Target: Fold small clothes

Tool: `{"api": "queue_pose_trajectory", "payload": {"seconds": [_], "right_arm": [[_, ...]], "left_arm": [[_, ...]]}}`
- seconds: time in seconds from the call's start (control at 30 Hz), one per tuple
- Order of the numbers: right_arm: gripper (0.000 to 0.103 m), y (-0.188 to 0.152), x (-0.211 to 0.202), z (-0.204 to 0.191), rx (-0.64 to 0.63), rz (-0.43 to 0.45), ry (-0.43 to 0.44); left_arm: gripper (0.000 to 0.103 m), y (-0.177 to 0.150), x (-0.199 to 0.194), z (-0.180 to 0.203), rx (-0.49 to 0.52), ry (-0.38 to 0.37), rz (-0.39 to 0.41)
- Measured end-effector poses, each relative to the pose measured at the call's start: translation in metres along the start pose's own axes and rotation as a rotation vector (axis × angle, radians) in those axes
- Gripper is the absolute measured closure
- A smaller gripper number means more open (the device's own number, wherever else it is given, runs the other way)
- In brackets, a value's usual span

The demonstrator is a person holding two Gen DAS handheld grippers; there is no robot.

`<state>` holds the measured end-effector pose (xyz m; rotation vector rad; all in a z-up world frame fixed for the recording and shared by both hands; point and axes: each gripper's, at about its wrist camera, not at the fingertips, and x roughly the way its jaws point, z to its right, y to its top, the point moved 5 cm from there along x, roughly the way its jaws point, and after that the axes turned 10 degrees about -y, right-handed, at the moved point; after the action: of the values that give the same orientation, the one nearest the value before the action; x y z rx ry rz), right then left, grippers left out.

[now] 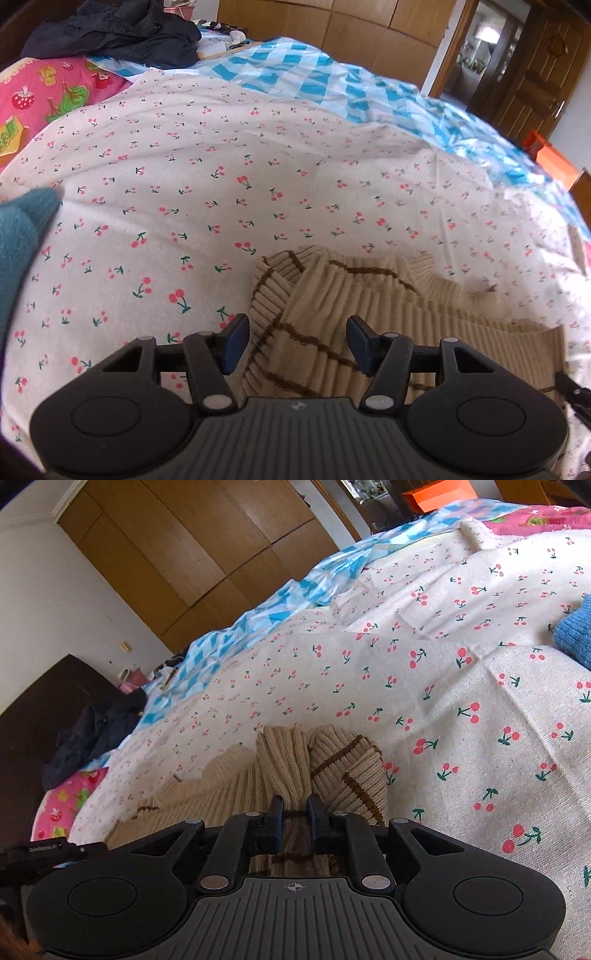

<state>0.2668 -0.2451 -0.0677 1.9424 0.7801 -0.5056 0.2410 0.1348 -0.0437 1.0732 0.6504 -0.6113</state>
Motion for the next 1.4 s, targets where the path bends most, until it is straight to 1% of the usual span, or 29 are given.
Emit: {"api": "queue_pose_trajectory", "payload": {"seconds": [0.03, 0.1, 0.13, 0.17, 0.2, 0.27, 0.3, 0.33, 0.37, 0.43, 0.47, 0.57, 0.6, 0.63, 0.7, 0.77, 0.83, 0.93, 0.97, 1.07, 1.13, 1.2, 1.3, 1.37, 1.4], "right_arm": [[0.086, 0.000, 0.000, 0.000, 0.001, -0.003, 0.007], [0.083, 0.000, 0.000, 0.000, -0.010, -0.004, 0.019], [0.078, 0.000, 0.000, -0.001, -0.019, -0.005, 0.027], [0.076, 0.000, -0.001, -0.002, -0.029, -0.006, 0.034], [0.075, 0.000, -0.001, -0.003, -0.039, -0.006, 0.036], [0.075, 0.000, -0.001, -0.006, -0.060, -0.001, 0.029], [0.076, 0.000, -0.001, -0.007, -0.071, 0.002, 0.023], [0.084, 0.000, -0.002, -0.008, -0.078, 0.007, 0.005], [0.088, 0.001, -0.003, -0.007, -0.076, 0.013, -0.007], [0.091, 0.006, -0.008, -0.006, -0.054, 0.034, -0.007], [0.092, 0.009, -0.013, -0.005, -0.042, 0.056, 0.001], [0.092, 0.020, -0.030, -0.008, -0.031, 0.146, 0.027], [0.093, 0.023, -0.033, -0.009, -0.032, 0.171, 0.024], [0.093, 0.026, -0.032, -0.009, -0.036, 0.184, 0.006], [0.093, 0.027, -0.016, -0.002, -0.031, 0.154, -0.063], [0.094, 0.020, 0.006, 0.012, -0.019, 0.087, -0.142], [0.095, 0.014, 0.017, 0.019, -0.002, 0.053, -0.159], [0.092, 0.012, 0.012, 0.016, -0.028, 0.065, -0.157], [0.092, 0.011, 0.012, 0.016, -0.036, 0.066, -0.157], [0.091, 0.009, 0.013, 0.015, -0.057, 0.064, -0.157], [0.088, 0.011, 0.009, 0.014, -0.059, 0.071, -0.151], [0.087, 0.012, 0.000, 0.011, -0.064, 0.090, -0.148], [0.087, 0.015, -0.018, 0.003, -0.103, 0.146, -0.142], [0.087, 0.015, -0.027, -0.002, -0.133, 0.175, -0.140], [0.087, 0.014, -0.029, -0.004, -0.142, 0.182, -0.137]], "left_arm": [[0.042, -0.002, 0.002, 0.001, 0.010, -0.002, -0.012], [0.047, -0.005, 0.004, 0.005, 0.031, 0.010, -0.022], [0.054, -0.006, 0.004, 0.006, 0.044, 0.023, -0.026], [0.059, -0.006, 0.005, 0.006, 0.049, 0.029, -0.029], [0.061, -0.006, 0.004, 0.006, 0.044, 0.025, -0.033], [0.072, -0.003, 0.002, 0.004, 0.032, 0.020, -0.027], [0.076, -0.002, -0.001, 0.004, 0.029, 0.018, -0.020], [0.078, -0.001, -0.004, 0.004, 0.023, 0.012, -0.007], [0.080, 0.001, -0.010, 0.004, 0.015, 0.001, 0.007], [0.082, 0.004, -0.021, 0.006, 0.003, -0.022, 0.042], [0.085, 0.005, -0.028, 0.006, -0.003, -0.032, 0.065], [0.086, 0.011, -0.045, 0.003, -0.041, -0.055, 0.139], [0.086, 0.013, -0.045, 0.000, -0.047, -0.049, 0.153], [0.086, 0.014, -0.040, -0.003, -0.045, -0.032, 0.150], [0.086, 0.010, -0.020, -0.011, -0.039, 0.019, 0.112], [0.085, 0.001, 0.002, -0.019, -0.036, 0.058, 0.054], [0.084, -0.007, 0.010, -0.024, -0.047, 0.066, 0.043], [0.082, -0.005, -0.004, -0.027, -0.097, 0.041, 0.056], [0.080, -0.004, -0.010, -0.027, -0.099, 0.041, 0.060], [0.072, -0.001, -0.034, -0.027, -0.082, 0.083, 0.090], [0.070, -0.004, -0.050, -0.027, -0.096, 0.093, 0.109], [0.068, -0.014, -0.065, -0.022, -0.094, 0.100, 0.122], [0.065, -0.038, -0.078, -0.003, -0.048, 0.079, 0.126], [0.064, -0.056, -0.077, 0.007, -0.019, 0.072, 0.114], [0.064, -0.065, -0.073, 0.010, -0.008, 0.070, 0.093]]}}
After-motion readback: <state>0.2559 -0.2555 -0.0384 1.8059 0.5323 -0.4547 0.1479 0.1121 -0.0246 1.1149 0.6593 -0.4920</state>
